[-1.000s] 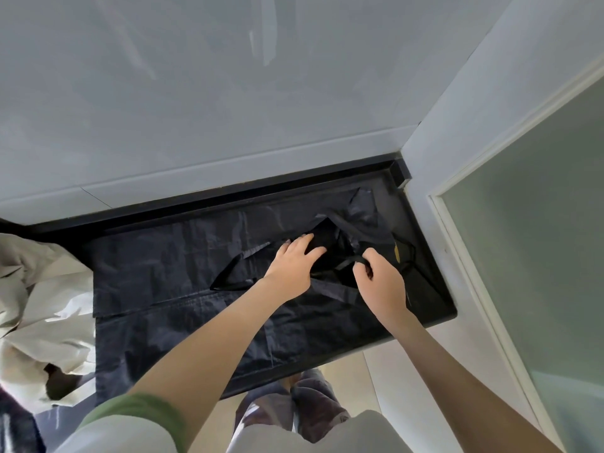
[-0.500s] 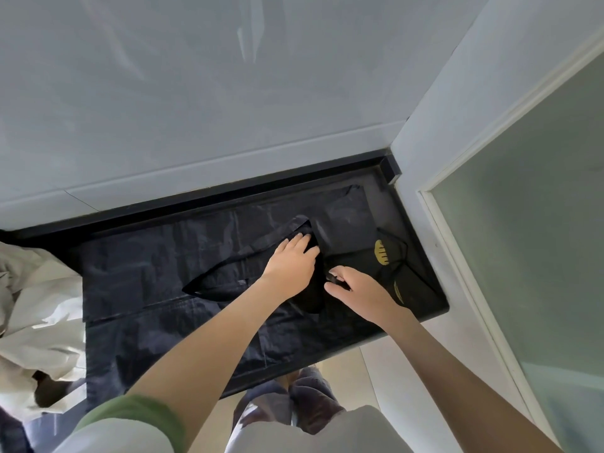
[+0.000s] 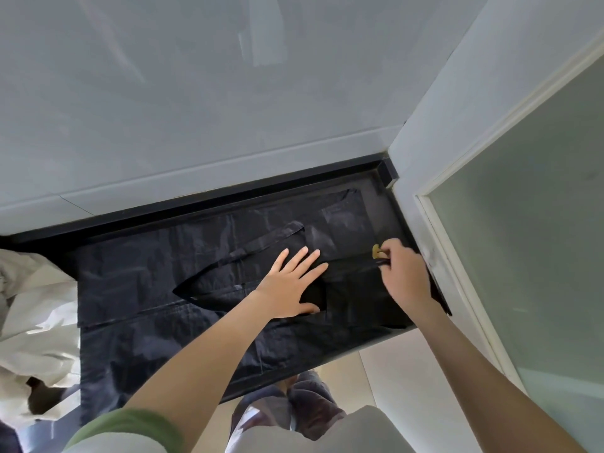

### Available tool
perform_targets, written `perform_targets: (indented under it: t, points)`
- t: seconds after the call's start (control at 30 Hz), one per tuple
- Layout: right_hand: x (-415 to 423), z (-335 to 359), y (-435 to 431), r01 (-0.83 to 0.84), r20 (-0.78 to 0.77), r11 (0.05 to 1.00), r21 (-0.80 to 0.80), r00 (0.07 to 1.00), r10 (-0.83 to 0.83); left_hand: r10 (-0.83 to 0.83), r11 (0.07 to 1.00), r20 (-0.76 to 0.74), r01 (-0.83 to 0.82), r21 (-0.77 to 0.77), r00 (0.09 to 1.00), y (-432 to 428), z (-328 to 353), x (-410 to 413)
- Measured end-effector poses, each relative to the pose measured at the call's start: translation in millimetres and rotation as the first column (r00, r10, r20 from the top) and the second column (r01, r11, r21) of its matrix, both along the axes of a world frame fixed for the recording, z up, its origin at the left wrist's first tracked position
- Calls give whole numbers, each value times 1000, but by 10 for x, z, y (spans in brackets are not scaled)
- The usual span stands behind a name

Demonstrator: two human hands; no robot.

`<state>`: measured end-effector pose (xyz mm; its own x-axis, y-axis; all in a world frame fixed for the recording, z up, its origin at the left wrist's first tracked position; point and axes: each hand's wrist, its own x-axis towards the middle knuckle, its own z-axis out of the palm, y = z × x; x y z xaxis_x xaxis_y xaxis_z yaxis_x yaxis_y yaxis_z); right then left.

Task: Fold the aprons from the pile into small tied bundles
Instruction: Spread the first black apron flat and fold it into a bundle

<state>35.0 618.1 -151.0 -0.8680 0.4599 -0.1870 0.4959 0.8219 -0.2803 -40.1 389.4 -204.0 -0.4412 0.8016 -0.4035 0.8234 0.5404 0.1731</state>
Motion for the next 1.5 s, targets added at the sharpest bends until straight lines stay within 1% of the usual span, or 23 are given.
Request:
perform_targets:
  t: [0.03,0.07,0.13,0.17,0.23,0.3,0.37,0.4,0.43,0.5,0.53,0.63,0.7,0.8,0.87,0.93,1.0,1.07,1.17,1.23,1.37,1.43,1.5]
  points:
    - [-30,22,51,57,53,997,59,997,-60,9,1000,7,-9,4,1000,-2,31,-4]
    - [-44,38,83,70,154,991,110,984,-86,22,999,26,-23,26,999,-7,80,-11]
    - [-66,70,80,-34,320,987,158,947,-18,113,984,89,-124,129,990,-32,208,-39]
    - [-91,98,36,-99,335,985,145,941,45,173,964,89,-187,187,981,-59,277,-62]
    - [-214,157,-112,-207,289,976,70,941,178,305,929,-50,-285,237,951,-158,362,-136]
    - [-411,210,-306,-368,306,930,-2,885,351,461,883,-164,-432,183,872,-336,369,-231]
    - [-629,235,-521,-488,332,869,-81,809,485,588,808,-189,-585,79,786,-584,354,-341]
    - [-776,222,-667,-514,293,849,-126,798,526,630,769,-194,-639,19,752,-768,330,-397]
    - [-854,209,-749,-511,232,842,-174,809,540,639,755,-188,-655,-35,746,-861,307,-411]
    - [-1060,153,-969,-527,123,809,-263,813,569,626,764,-161,-641,-69,763,-1067,258,-415]
    - [-1162,112,-1074,-543,105,790,-284,802,589,618,776,-156,-630,-36,770,-1143,252,-408]
    - [-1376,-5,-1279,-601,168,765,-231,750,639,605,796,-205,-595,111,770,-1269,296,-446]
    - [-1474,-73,-1342,-608,209,774,-178,745,633,599,799,-184,-597,71,779,-1359,338,-548]
    - [-1579,-80,-1349,-576,237,793,-200,756,610,673,736,-96,-677,-10,733,-1478,354,-738]
    - [-1614,-58,-1331,-663,297,739,-119,687,663,651,752,-108,-658,-40,751,-1530,337,-825]
    - [-1589,-40,-1319,-774,390,633,-13,579,716,587,798,-135,-598,-68,798,-1540,322,-857]
    - [-1536,-21,-1311,-822,416,568,27,526,742,527,835,-190,-547,-66,828,-1522,347,-853]
    - [-1485,39,-1306,-824,381,565,41,536,753,513,846,-244,-533,-19,823,-1511,392,-854]
    - [-1449,223,-1275,-740,249,673,16,655,714,549,833,-255,-548,81,796,-1553,537,-910]
    - [-1464,347,-1211,-704,148,706,80,709,690,526,851,-318,-495,179,789,-1594,634,-1009]
    - [-1461,551,-1103,-668,-51,690,280,707,705,511,849,-363,-393,353,779,-1626,835,-1084]
    - [-1391,655,-1105,-647,-87,692,321,707,701,477,851,-388,-303,429,789,-1643,950,-1041]
    - [-1256,702,-1113,-658,-52,692,297,713,700,403,866,-376,-216,451,834,-1682,1002,-907]
